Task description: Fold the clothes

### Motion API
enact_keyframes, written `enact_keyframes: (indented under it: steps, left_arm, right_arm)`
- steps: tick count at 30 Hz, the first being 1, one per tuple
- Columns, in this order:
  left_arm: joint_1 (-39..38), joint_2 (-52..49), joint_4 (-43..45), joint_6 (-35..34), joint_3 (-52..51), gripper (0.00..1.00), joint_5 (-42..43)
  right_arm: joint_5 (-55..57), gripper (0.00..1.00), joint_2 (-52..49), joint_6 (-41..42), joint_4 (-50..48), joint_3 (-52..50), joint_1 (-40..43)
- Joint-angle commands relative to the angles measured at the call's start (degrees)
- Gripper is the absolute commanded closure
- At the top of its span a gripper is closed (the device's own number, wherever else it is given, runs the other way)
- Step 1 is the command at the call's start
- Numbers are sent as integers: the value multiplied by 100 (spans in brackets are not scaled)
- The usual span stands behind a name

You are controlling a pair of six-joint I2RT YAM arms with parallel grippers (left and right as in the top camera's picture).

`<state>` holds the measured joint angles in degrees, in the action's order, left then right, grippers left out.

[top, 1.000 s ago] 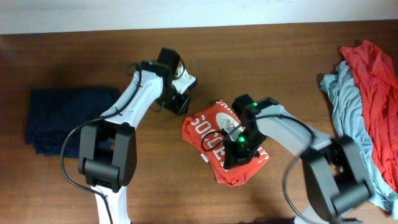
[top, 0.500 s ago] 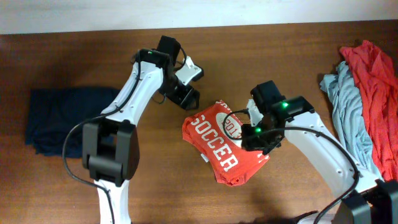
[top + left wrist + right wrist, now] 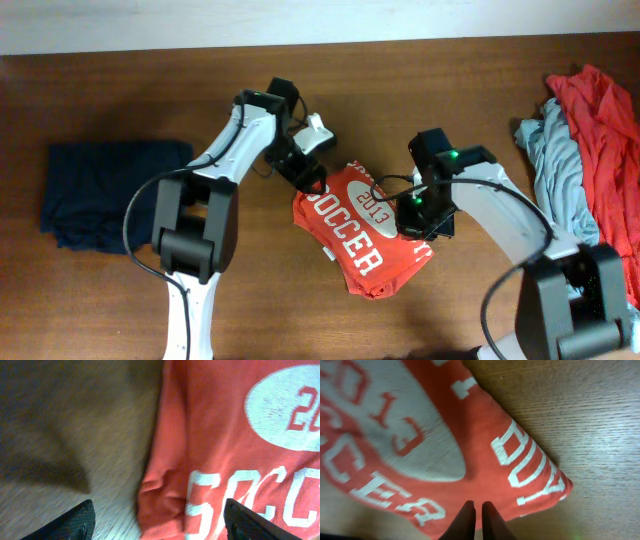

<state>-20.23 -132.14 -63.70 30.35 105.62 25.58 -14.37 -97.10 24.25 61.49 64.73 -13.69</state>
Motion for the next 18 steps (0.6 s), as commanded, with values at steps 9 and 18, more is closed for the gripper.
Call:
enact_keyframes:
  steps: [9,18]
  left_arm:
    - [-671,-476,-356,420,22,23,-2]
    - [-713,-544,-807,420,22,56,452]
  right_arm:
    - [33,96,-719,201,-59,33,31]
    - [944,94,-721,199,-122,33,42]
